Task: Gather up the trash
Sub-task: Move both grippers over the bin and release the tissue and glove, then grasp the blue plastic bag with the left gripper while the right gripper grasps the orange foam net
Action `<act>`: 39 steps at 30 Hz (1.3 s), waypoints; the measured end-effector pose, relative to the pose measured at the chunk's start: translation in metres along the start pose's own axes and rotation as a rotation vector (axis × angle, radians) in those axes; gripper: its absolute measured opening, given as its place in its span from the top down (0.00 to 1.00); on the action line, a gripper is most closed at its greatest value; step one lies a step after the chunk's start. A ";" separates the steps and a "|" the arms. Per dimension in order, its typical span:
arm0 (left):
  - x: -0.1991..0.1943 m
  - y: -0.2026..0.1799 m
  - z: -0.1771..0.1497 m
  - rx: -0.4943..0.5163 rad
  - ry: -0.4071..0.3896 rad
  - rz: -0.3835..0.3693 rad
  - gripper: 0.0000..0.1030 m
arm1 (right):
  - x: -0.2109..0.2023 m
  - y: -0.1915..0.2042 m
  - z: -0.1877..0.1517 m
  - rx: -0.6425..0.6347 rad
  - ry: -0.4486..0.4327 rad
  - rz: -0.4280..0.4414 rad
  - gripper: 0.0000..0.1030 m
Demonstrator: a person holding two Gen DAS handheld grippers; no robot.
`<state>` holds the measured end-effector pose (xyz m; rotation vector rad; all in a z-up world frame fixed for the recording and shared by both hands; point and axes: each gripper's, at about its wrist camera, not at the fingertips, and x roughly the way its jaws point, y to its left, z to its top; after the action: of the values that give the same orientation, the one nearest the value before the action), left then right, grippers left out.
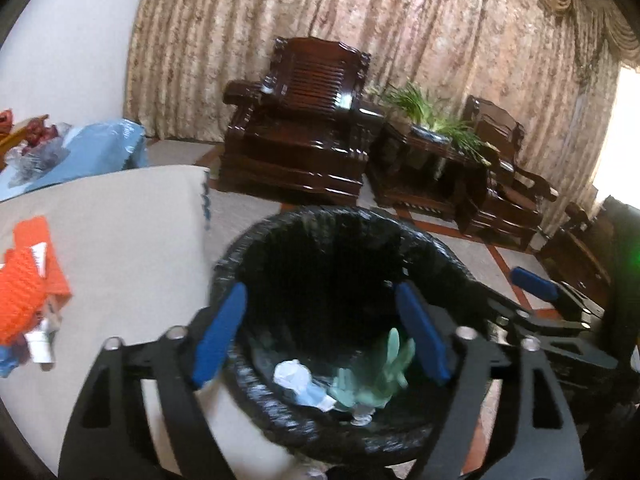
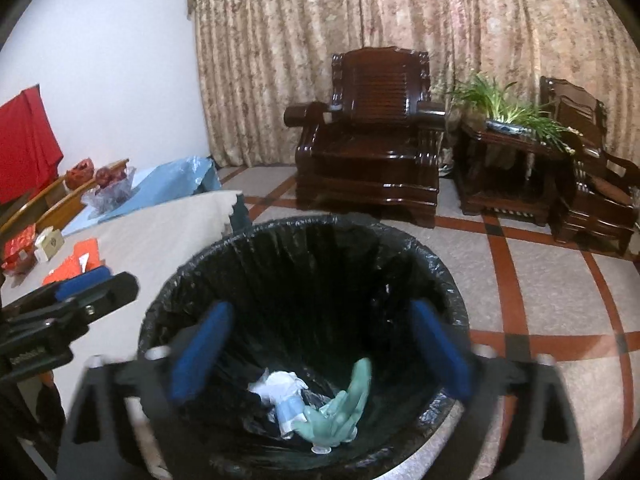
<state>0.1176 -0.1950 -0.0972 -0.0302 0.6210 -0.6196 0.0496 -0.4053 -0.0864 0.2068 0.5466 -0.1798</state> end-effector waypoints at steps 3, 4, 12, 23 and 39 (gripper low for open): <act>-0.020 0.015 0.000 -0.005 -0.034 0.049 0.12 | -0.004 0.012 0.002 0.008 -0.002 0.015 0.06; -0.028 0.024 -0.001 -0.007 -0.045 0.077 0.12 | -0.004 0.019 0.003 0.011 0.005 0.013 0.06; -0.090 0.097 -0.006 -0.063 -0.092 0.279 0.11 | -0.004 0.086 0.008 -0.041 -0.035 0.126 0.06; -0.166 0.201 -0.027 -0.170 -0.127 0.560 0.12 | 0.029 0.222 0.000 -0.199 -0.026 0.332 0.06; -0.158 0.280 -0.049 -0.280 -0.066 0.634 0.12 | 0.080 0.301 -0.011 -0.256 0.006 0.369 0.06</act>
<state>0.1391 0.1290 -0.1107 -0.1098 0.6082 0.0836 0.1785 -0.1219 -0.0944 0.0561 0.5229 0.2486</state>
